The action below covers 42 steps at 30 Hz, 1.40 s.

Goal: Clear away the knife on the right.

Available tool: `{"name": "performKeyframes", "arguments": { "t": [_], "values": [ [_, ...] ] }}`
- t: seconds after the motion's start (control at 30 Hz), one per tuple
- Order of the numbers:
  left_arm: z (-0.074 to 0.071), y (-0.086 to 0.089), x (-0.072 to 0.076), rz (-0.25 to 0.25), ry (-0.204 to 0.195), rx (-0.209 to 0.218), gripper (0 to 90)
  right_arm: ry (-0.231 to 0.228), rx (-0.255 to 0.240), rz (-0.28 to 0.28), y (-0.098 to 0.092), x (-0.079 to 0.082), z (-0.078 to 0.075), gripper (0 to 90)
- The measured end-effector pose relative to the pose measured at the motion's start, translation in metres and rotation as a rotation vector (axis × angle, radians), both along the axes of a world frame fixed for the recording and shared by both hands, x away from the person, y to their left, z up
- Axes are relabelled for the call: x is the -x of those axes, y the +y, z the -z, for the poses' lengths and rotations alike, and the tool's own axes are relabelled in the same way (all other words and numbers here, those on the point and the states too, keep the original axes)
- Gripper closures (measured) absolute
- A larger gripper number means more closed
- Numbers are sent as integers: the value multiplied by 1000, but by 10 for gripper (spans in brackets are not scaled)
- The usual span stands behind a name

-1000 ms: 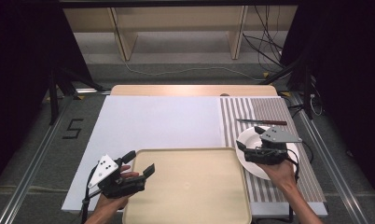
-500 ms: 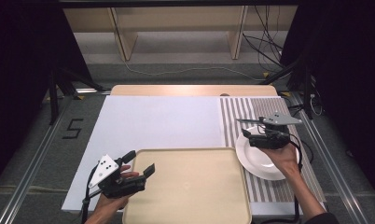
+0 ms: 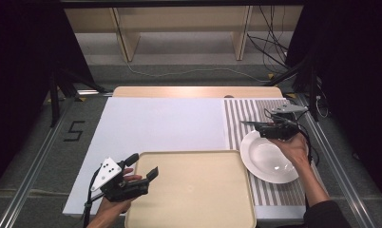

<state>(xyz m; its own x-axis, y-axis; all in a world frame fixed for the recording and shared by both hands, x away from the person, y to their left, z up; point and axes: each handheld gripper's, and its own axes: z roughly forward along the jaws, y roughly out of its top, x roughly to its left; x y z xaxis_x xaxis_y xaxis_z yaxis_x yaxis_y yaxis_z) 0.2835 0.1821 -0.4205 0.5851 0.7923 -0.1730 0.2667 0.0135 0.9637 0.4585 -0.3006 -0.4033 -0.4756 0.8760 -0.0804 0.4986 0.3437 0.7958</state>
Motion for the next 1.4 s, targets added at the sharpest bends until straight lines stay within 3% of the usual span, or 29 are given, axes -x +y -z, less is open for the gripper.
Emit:
{"name": "performKeyframes", "arguments": {
  "t": [0.27, 0.6, 1.17, 1.4],
  "values": [
    [0, 0, 0, 0, 0, -1, 147, 49, 33, 51, -12, -23, 1, 239],
    [0, -1, 0, 1, 1, -1, 147, 84, 53, 72, -20, -35, 2, 245],
    [0, -1, -1, 2, 4, 4, 147, 242, 78, 138, -38, -65, 12, 265],
    [0, 0, 0, 3, 4, 3, 147, 304, 135, 165, -42, -78, 21, 278]
  ]
}}
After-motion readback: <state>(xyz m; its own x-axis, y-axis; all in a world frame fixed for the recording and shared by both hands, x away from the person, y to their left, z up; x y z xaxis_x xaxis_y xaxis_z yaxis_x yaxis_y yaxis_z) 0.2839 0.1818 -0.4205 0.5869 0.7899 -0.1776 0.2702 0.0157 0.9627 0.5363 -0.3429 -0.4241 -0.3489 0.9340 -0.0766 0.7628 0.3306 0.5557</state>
